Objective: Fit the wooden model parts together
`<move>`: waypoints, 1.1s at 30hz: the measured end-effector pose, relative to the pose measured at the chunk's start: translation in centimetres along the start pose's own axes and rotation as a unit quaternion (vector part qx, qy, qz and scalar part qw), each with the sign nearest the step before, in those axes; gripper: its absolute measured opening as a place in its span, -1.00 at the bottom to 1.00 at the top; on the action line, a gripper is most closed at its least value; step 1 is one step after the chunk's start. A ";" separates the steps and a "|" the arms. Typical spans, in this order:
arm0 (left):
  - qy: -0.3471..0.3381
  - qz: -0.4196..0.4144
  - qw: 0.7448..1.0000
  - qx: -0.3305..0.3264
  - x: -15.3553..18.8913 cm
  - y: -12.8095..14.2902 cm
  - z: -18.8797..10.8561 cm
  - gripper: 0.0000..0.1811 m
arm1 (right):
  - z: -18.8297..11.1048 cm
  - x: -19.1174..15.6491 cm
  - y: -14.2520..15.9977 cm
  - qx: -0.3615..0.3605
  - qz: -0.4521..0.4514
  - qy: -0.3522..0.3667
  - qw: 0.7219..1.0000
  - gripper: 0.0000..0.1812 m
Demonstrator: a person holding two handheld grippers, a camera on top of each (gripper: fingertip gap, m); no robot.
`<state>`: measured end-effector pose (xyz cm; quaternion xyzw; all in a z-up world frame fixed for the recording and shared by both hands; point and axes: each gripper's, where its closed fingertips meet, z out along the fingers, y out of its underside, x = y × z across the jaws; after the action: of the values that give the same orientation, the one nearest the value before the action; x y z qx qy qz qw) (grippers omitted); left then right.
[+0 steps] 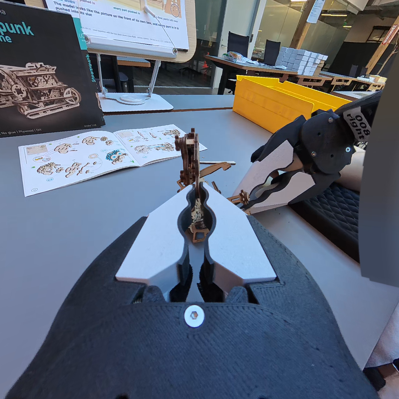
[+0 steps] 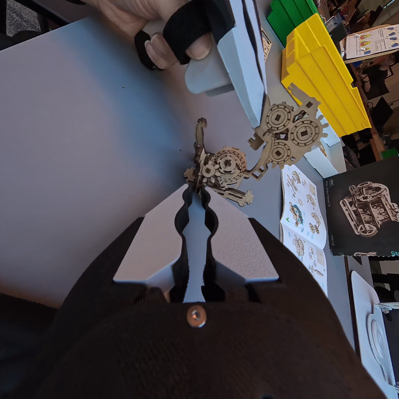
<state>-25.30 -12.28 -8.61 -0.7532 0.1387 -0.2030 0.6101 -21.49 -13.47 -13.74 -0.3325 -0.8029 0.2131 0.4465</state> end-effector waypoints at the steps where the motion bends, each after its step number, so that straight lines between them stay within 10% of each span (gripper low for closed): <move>1: 0.000 0.000 1.000 0.001 0.0 0.0 0.0 -1.00 | 0.0 0.0 0.0 -0.002 -0.006 0.002 1.000 -0.94; 20: 0.005 0.007 1.000 0.029 0.4 -1.7 -1.1 -1.00 | -4.3 3.3 1.4 0.062 0.096 0.040 0.993 -0.79; 33: 0.172 -0.095 0.980 0.033 2.9 -3.9 -2.5 -0.99 | -7.5 9.4 -6.3 0.230 0.276 -0.079 0.930 -0.48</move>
<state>-24.08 -14.87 -3.95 -0.6963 0.1631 -0.3908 0.5795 -20.82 -10.64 -0.54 -0.4113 -0.6413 0.5318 0.3698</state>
